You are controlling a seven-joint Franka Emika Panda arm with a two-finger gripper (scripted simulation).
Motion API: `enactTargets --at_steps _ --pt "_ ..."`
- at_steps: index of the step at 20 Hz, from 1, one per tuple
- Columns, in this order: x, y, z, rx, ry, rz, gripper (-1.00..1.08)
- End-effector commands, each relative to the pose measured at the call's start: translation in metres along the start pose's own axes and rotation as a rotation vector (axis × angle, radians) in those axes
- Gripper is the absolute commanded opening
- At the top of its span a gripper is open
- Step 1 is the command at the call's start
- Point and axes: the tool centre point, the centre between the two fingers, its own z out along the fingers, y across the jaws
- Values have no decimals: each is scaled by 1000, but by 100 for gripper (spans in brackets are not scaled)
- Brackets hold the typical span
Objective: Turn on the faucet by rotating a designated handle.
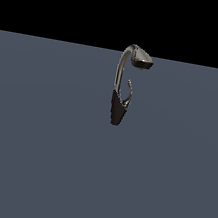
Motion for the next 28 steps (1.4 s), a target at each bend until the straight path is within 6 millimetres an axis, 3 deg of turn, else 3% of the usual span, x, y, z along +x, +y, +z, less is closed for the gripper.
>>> enactTargets --at_steps 1,11,19,28 --pt "4 -1 0 7 -6 12 -100" --pt "44 -9 4 73 -55 121 -100" --pt "99 -15 17 155 -125 270 -100" --pt "163 -18 46 243 -214 451 -100"
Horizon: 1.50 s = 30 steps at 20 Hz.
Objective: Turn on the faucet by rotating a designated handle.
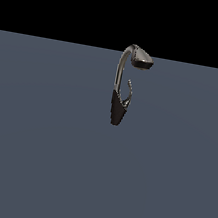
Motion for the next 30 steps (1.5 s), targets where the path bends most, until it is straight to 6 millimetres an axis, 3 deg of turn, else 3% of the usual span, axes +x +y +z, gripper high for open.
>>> enactTargets --at_steps 1,14,30 --pt "19 -6 7 24 -25 53 -100" --pt "116 -24 58 135 -158 331 -100" --pt "226 -19 152 247 -330 679 -100"
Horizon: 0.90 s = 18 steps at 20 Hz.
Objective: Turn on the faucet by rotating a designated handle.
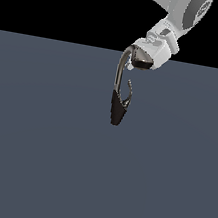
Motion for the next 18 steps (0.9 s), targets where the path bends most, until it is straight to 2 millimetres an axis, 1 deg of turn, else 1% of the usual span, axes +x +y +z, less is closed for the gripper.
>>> enactTargets --at_steps 1,5,9,13,18 --pt "16 -5 10 14 -22 47 -100" --pt "36 -10 22 30 -49 104 -100" --pt "50 -12 31 40 -67 143 -100" --pt "56 -13 35 45 -77 162 -100" --pt "57 -13 36 45 -78 164 -100"
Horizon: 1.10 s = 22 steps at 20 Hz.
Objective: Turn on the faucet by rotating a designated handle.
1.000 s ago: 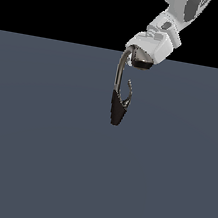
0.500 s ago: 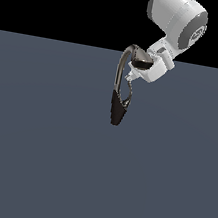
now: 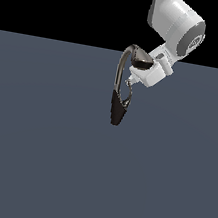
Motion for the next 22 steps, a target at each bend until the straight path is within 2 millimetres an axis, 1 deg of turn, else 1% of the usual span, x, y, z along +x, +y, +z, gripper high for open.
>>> enactTargets --at_steps 1,21,22 --pt "0 0 0 0 0 0 -100" --pt "-15 45 0 1 0 0 -100" --pt "-15 45 0 1 0 0 -100"
